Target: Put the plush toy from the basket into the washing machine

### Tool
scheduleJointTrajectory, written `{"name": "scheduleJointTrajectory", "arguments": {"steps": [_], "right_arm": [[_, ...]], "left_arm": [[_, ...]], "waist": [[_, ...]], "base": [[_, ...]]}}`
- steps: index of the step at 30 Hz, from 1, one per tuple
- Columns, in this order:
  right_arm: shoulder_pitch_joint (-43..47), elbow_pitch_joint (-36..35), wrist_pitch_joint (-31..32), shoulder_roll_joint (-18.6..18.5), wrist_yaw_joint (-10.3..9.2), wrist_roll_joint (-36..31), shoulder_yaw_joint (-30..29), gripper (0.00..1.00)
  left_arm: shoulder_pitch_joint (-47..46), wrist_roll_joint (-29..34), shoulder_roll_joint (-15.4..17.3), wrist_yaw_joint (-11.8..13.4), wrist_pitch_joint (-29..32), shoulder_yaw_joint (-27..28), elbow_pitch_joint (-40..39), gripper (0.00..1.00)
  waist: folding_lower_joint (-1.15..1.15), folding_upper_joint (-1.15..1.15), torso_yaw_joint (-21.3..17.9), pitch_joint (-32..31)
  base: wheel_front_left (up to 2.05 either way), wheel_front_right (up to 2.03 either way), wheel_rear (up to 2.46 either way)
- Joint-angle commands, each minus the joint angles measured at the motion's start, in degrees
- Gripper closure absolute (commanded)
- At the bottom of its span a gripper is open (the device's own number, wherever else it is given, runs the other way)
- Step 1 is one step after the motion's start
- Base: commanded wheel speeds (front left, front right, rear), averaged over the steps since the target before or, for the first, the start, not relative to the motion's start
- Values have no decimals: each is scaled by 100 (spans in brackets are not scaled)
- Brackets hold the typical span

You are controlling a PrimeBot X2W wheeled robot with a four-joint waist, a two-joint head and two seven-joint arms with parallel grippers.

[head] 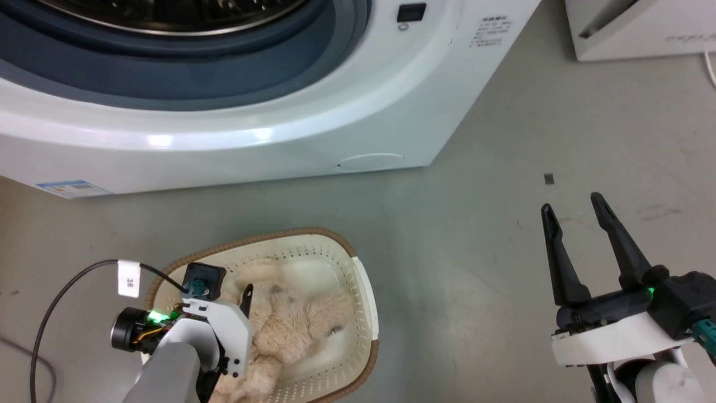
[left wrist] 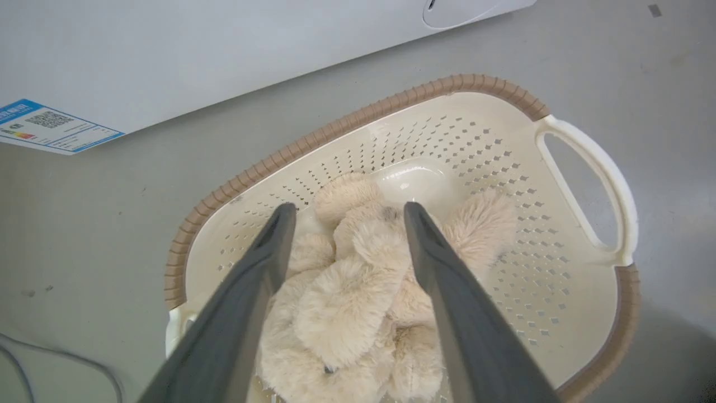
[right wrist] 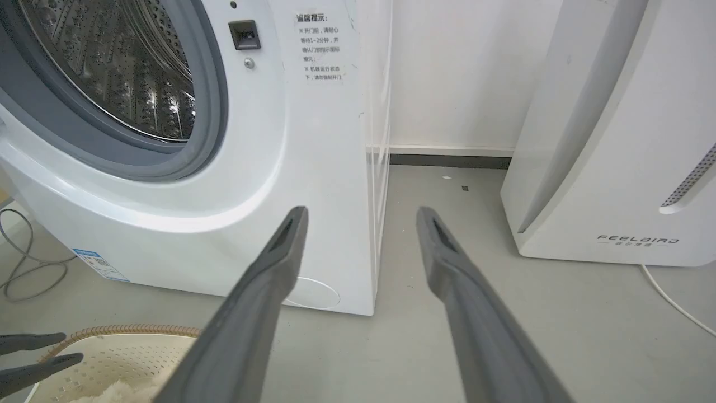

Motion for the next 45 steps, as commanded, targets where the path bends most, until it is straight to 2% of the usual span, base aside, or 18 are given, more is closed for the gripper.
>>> {"name": "scheduleJointTrajectory", "arguments": {"steps": [1, 8, 21, 34, 35, 36, 45], "right_arm": [[-132, -45, -76, 0, -4, 0, 17, 0], [-232, -98, -160, 0, -4, 31, 66, 0], [-441, -110, -314, 0, -5, 187, 167, 0], [-670, -167, -469, 0, -5, 244, 181, 0], [-694, -164, -481, 0, -5, 244, 185, 0], [-717, -161, -493, 0, -5, 249, 185, 0], [-753, -62, -522, 0, -5, 248, 171, 0]], "left_arm": [[-159, 8, 71, -42, 50, -82, 187, 0], [-445, 2, 233, -140, 300, -353, 651, 0], [-1006, -109, 482, -265, 336, -1050, 1381, 0], [-1645, -470, 761, -347, 601, -2199, 2047, 1], [-1689, -519, 778, -353, 630, -2261, 2109, 73], [-1722, -590, 777, -359, 629, -2311, 2161, 100], [-1659, -999, 765, -374, 332, -2538, 2281, 100]], "waist": [[-1, 0, -47, 126], [-1, 0, -164, 495], [-1, 0, -400, 1159], [-1, 0, -526, 1828], [-1, 0, -533, 1862], [-1, 0, -538, 1886], [-1, 0, -507, 1543]], "base": [[0, 0, 0], [0, 0, 0], [0, 0, 0], [0, 0, 0], [0, 0, 0], [0, 0, 0], [0, 0, 0]]}}
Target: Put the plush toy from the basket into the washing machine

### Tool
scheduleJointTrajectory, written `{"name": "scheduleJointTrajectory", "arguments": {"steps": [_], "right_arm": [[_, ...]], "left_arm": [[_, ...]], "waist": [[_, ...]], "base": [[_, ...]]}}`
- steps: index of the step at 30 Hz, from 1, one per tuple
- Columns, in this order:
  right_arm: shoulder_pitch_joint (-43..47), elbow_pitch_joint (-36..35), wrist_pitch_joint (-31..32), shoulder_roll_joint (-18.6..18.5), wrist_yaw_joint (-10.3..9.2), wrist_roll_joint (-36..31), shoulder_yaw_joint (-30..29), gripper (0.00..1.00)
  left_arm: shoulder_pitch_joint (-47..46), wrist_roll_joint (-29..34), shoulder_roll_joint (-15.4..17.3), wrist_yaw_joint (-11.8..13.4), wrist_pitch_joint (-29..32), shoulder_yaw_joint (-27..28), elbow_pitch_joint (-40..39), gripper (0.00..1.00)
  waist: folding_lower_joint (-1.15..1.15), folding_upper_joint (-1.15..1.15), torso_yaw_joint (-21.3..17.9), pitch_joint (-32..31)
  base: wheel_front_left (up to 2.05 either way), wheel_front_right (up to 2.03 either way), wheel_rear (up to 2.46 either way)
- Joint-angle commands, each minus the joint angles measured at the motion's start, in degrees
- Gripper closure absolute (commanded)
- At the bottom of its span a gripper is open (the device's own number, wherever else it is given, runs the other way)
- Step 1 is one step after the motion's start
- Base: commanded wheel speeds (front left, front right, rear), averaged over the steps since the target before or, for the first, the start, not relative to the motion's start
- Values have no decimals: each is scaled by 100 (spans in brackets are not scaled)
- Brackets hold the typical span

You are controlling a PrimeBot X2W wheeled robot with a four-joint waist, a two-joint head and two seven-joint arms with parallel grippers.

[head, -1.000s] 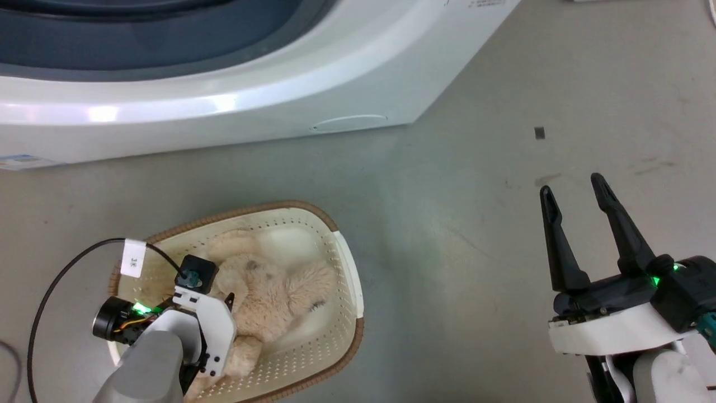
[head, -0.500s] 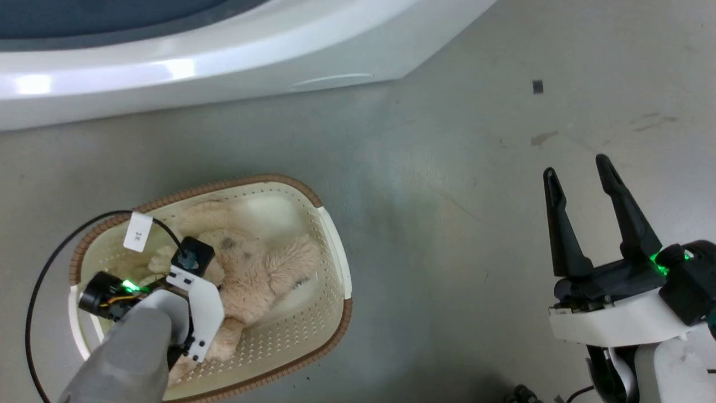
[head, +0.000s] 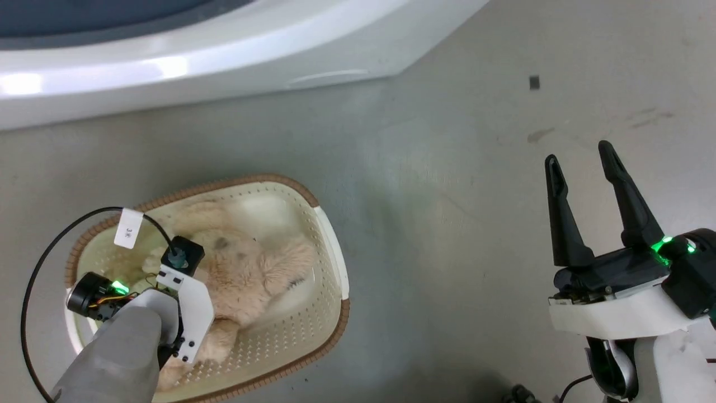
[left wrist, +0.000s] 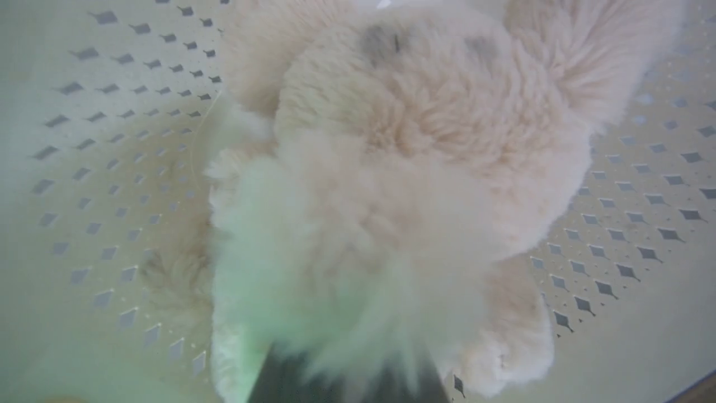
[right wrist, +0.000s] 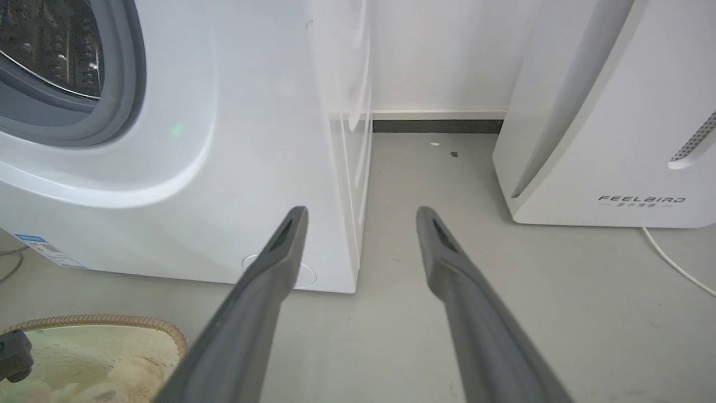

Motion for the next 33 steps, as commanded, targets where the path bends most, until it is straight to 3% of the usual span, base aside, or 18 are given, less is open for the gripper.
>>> {"name": "scheduleJointTrajectory", "arguments": {"steps": [1, 23, 27, 33], "right_arm": [[-78, 11, -26, -1, -5, 33, 3, 0], [554, 431, -26, -1, -5, -130, -195, 0], [743, 457, -26, -1, -5, -109, -260, 0], [1008, 486, -26, -1, -5, -96, -325, 0]], "left_arm": [[44, -34, 11, -16, -45, -6, 16, 100], [1124, -481, -468, 66, -1450, -41, -107, 100], [1310, -545, -460, 125, -1500, 61, -546, 100], [1741, -502, -229, 344, -1505, 346, -1938, 100]], "waist": [[0, 0, 16, -129], [0, 0, 459, -2574], [0, 0, 556, -2918], [0, 0, 661, -3310]], "base": [[0, 0, 0], [0, 0, 0], [0, 0, 0], [0, 0, 0]]}}
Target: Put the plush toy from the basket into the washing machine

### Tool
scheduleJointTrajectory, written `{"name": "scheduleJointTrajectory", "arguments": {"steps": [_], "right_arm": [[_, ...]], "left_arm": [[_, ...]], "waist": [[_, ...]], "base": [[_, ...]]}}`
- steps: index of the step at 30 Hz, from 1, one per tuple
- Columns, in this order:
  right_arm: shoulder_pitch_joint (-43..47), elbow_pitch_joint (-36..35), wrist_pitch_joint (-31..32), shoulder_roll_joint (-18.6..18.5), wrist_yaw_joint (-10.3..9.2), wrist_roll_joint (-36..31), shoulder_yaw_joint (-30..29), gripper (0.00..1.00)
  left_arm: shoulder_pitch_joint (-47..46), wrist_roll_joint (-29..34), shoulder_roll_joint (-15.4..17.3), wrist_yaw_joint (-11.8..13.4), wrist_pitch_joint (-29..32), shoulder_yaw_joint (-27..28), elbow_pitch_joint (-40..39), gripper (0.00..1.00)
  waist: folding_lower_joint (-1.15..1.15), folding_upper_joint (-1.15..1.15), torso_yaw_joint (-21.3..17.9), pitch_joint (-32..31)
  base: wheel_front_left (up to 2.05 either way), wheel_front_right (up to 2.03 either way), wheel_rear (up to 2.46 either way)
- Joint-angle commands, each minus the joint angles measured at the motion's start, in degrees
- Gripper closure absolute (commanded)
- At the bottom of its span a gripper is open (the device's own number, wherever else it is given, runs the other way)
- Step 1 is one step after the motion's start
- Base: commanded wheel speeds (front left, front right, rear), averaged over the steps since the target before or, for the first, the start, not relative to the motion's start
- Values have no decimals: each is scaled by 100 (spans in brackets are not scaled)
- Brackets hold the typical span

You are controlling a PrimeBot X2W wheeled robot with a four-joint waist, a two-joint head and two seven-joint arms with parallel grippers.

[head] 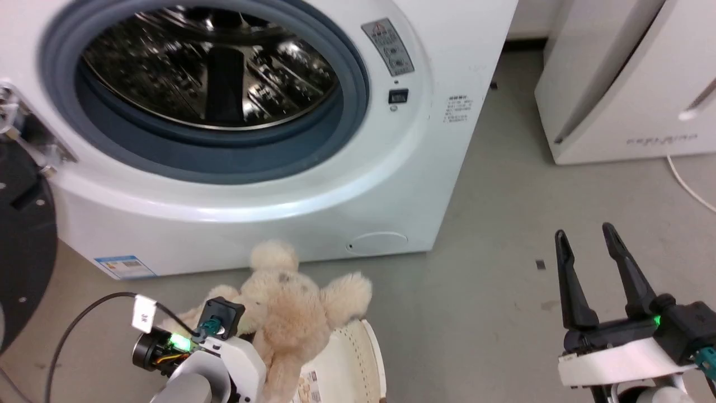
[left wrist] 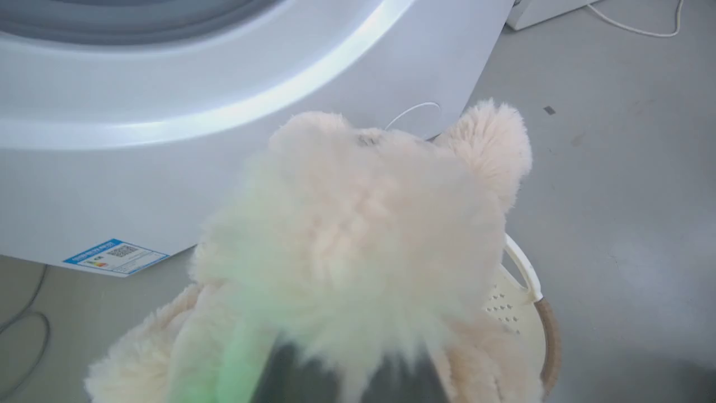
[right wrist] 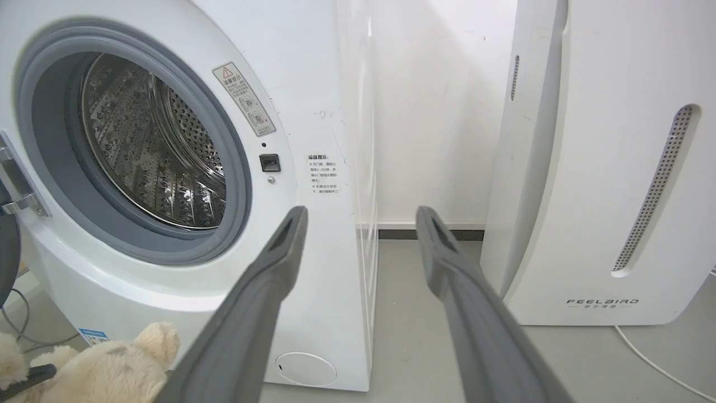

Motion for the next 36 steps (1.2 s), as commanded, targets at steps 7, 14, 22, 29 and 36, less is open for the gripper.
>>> {"name": "scheduleJointTrajectory", "arguments": {"steps": [7, 14, 22, 29, 36], "right_arm": [[247, -13, -25, -1, -5, -35, -57, 0], [266, -90, -25, -1, -5, -51, -52, 0], [9, -239, -25, -1, -5, 61, 96, 0], [-249, -392, -25, -1, -5, 151, 154, 0], [-454, -480, -25, -1, -5, 404, 275, 0]], "left_arm": [[411, -7, 304, 181, -46, 455, -1536, 100], [394, -11, 635, 469, -46, 986, -2915, 100], [-58, -177, 1138, 736, 55, 1662, -4158, 100], [-912, -198, 1539, 766, 413, 2002, -4399, 100], [-2213, -174, 1966, 519, 882, 2149, -3962, 100]], "waist": [[1, 0, 97, -348], [1, 0, -5, -232], [1, 0, -336, 375], [1, 0, -612, 1094], [1, 0, -943, 1937]], "base": [[0, 0, 0], [0, 0, 0], [0, 0, 0], [0, 0, 0], [0, 0, 0]]}}
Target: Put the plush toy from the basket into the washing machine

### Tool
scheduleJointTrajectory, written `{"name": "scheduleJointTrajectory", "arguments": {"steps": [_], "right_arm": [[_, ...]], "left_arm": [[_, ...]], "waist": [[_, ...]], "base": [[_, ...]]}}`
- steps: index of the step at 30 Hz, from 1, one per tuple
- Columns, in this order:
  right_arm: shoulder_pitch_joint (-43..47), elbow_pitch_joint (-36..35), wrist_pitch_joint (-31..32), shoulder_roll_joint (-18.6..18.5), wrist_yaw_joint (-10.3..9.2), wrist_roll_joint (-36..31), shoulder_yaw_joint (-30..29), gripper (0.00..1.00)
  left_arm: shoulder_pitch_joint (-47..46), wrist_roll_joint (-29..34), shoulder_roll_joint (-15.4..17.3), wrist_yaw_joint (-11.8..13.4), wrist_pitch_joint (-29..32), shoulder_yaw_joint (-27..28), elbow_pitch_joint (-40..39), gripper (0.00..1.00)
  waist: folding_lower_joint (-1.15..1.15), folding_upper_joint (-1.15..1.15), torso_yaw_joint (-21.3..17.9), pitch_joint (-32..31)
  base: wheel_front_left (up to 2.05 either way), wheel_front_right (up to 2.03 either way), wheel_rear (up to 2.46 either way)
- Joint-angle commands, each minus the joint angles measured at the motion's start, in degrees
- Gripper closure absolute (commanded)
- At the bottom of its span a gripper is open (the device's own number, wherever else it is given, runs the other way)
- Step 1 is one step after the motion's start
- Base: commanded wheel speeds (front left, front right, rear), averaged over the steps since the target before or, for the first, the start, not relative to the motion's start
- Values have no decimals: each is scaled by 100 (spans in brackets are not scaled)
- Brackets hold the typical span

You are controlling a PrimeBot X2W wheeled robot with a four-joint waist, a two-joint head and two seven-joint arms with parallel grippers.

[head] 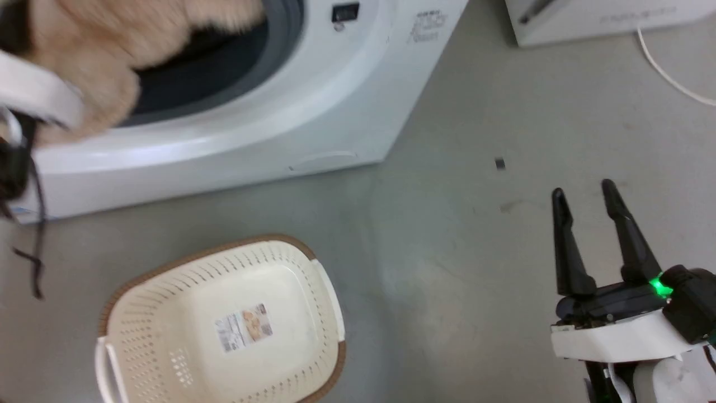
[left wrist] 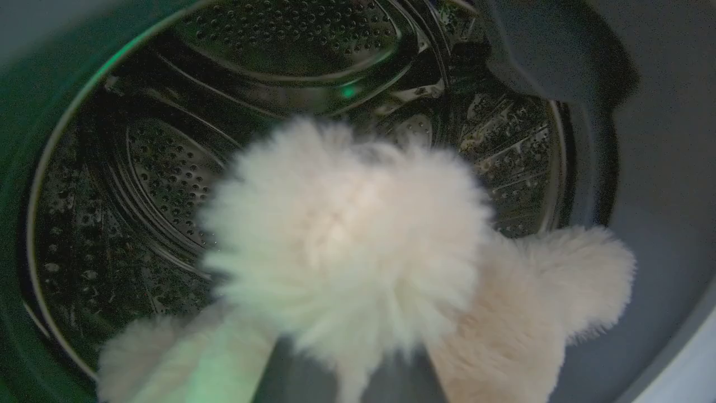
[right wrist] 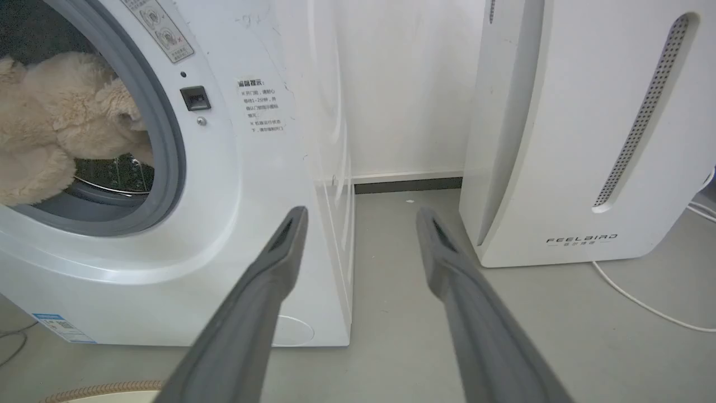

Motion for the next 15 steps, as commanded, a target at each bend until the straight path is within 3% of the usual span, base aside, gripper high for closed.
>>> {"name": "scheduleJointTrajectory", "arguments": {"steps": [1, 15], "right_arm": [[-69, -21, -25, -1, -5, 34, 32, 0], [-380, -178, -25, -1, -5, 249, 262, 0]], "left_arm": [[-200, -3, 34, -24, 4, 43, 47, 100], [-2865, 617, 461, -472, 142, -275, 1701, 100]], "waist": [[-1, 0, -263, 426], [-1, 0, -703, 1524]], "base": [[0, 0, 0], [0, 0, 0]]}}
